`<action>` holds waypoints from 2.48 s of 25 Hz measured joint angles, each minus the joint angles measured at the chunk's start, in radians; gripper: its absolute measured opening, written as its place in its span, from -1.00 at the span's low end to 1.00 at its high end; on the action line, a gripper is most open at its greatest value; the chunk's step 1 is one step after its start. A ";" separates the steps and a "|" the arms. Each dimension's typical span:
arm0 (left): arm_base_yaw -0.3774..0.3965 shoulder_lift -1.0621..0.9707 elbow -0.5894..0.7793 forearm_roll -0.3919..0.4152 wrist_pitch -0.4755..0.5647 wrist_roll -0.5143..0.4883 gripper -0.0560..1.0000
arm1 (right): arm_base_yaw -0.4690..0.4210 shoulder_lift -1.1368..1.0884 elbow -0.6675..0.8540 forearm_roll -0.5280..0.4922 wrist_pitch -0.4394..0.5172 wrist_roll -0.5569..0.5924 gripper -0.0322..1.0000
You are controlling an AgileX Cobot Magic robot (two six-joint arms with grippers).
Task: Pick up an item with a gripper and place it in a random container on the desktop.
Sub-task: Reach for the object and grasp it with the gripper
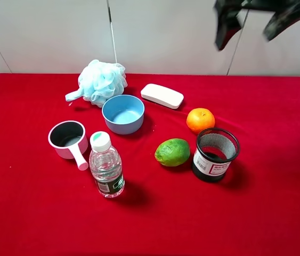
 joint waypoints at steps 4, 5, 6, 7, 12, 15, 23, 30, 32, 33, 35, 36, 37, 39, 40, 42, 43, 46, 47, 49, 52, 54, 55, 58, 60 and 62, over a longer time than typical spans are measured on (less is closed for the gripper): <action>0.000 0.000 0.000 0.000 0.000 0.000 0.99 | 0.020 0.086 0.000 0.014 0.000 0.020 0.41; 0.000 0.000 0.000 0.000 0.000 0.000 0.99 | 0.020 0.107 0.000 0.026 -0.001 0.023 0.41; 0.000 0.000 0.000 0.000 0.000 0.000 0.99 | 0.020 0.126 0.000 0.035 -0.001 0.025 0.41; 0.000 0.000 0.000 0.000 0.000 0.000 0.99 | 0.020 0.145 0.000 0.042 -0.001 0.027 0.41; 0.000 0.000 0.000 0.000 0.000 0.000 0.99 | 0.020 0.222 0.000 0.075 -0.001 0.027 0.41; 0.000 0.000 0.000 0.000 0.000 0.000 0.99 | 0.020 0.258 0.000 0.079 -0.001 0.027 0.41; 0.000 0.000 0.000 0.000 0.000 0.000 0.99 | 0.020 0.338 0.000 0.080 -0.041 0.027 0.41; 0.000 0.000 0.000 0.000 0.000 0.000 0.99 | 0.020 0.405 0.000 0.083 -0.097 0.008 0.41; 0.000 0.000 0.000 0.000 0.000 0.000 0.99 | 0.020 0.418 0.000 0.083 -0.109 0.007 0.41; 0.000 0.000 0.000 0.000 0.000 0.000 0.99 | 0.020 0.423 0.000 0.082 -0.111 0.007 0.41; 0.000 0.000 0.000 0.000 0.000 0.000 0.99 | 0.020 0.436 0.000 0.082 -0.119 0.006 0.41; 0.000 0.000 0.000 0.000 0.000 0.000 0.99 | 0.020 0.444 0.000 0.082 -0.127 0.005 0.41; 0.000 0.000 0.000 0.000 0.000 0.000 0.99 | 0.020 0.451 0.000 0.080 -0.133 0.005 0.41; 0.000 0.000 0.000 0.000 0.000 0.000 0.99 | 0.020 0.467 0.000 0.079 -0.140 0.003 0.41; 0.000 0.000 0.000 0.000 0.000 0.000 0.99 | 0.020 0.471 0.000 0.078 -0.145 0.001 0.41; 0.000 0.000 0.000 0.000 0.000 0.000 0.99 | 0.020 0.481 0.000 0.069 -0.152 -0.001 0.41; 0.000 0.000 0.000 0.000 0.000 0.000 0.99 | 0.020 0.485 0.000 0.061 -0.153 -0.002 0.41; 0.000 0.000 0.000 0.000 0.000 0.000 0.99 | 0.020 0.496 0.000 0.049 -0.158 -0.004 0.41; 0.000 0.000 0.000 0.000 0.000 0.000 0.99 | 0.020 0.502 0.000 0.046 -0.161 -0.007 0.41; 0.000 0.000 0.000 0.000 0.000 0.000 0.99 | 0.020 0.515 0.000 0.045 -0.165 -0.017 0.41; 0.000 0.000 0.000 0.000 0.000 0.000 0.99 | 0.020 0.531 0.000 0.042 -0.179 -0.023 0.41; 0.000 0.000 0.000 0.000 0.000 0.000 0.99 | 0.020 0.538 -0.001 0.036 -0.185 -0.023 0.41; 0.000 0.000 0.000 0.000 0.000 0.000 0.99 | 0.020 0.541 -0.001 0.033 -0.191 -0.023 0.41; 0.000 0.000 0.000 0.000 0.000 0.000 0.99 | 0.020 0.544 -0.001 0.030 -0.219 -0.026 0.41; 0.000 0.000 0.000 0.000 0.000 0.000 0.99 | 0.020 0.544 -0.001 0.026 -0.237 -0.026 0.41; 0.000 0.000 0.000 0.000 0.000 0.000 0.99 | 0.017 0.544 -0.001 0.026 -0.243 -0.026 0.41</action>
